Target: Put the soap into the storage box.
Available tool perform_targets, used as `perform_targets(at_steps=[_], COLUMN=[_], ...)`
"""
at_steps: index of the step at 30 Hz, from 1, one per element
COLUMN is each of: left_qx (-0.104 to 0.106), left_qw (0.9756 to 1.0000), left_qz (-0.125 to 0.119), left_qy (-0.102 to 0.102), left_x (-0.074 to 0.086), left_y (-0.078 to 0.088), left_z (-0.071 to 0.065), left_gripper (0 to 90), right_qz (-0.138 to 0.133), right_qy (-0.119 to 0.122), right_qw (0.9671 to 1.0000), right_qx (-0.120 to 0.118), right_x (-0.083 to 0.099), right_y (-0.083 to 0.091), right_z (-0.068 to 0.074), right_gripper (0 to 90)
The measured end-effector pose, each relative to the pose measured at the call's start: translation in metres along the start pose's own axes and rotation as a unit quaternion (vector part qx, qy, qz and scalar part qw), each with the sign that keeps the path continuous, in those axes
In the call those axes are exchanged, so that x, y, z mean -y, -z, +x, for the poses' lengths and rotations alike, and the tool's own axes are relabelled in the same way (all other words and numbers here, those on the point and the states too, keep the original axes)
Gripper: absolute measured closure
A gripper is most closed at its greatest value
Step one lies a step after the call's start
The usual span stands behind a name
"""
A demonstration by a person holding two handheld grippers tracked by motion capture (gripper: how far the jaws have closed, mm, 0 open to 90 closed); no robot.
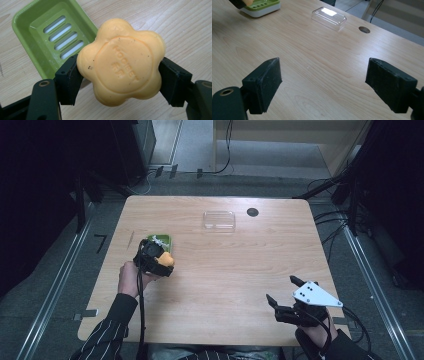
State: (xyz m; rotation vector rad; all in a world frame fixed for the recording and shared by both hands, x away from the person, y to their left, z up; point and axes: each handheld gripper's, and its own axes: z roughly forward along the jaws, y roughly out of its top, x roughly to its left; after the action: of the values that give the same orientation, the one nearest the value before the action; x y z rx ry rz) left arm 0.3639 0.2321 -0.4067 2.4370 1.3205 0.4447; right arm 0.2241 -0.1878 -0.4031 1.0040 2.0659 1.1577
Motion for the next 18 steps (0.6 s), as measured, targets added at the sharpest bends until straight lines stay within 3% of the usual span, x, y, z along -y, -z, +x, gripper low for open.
perform_targets(at_steps=[18], left_qx=[-0.007], left_qw=[0.9997], left_qz=[-0.01], left_qy=[0.019], left_x=[-0.007], left_y=[-0.002], left_z=[0.018], left_gripper=[28.6], right_qz=[0.0], right_qy=[0.001], right_qw=[1.0], right_qx=[0.0], right_x=[0.0], right_y=[0.0], right_z=[0.0], right_gripper=[13.6])
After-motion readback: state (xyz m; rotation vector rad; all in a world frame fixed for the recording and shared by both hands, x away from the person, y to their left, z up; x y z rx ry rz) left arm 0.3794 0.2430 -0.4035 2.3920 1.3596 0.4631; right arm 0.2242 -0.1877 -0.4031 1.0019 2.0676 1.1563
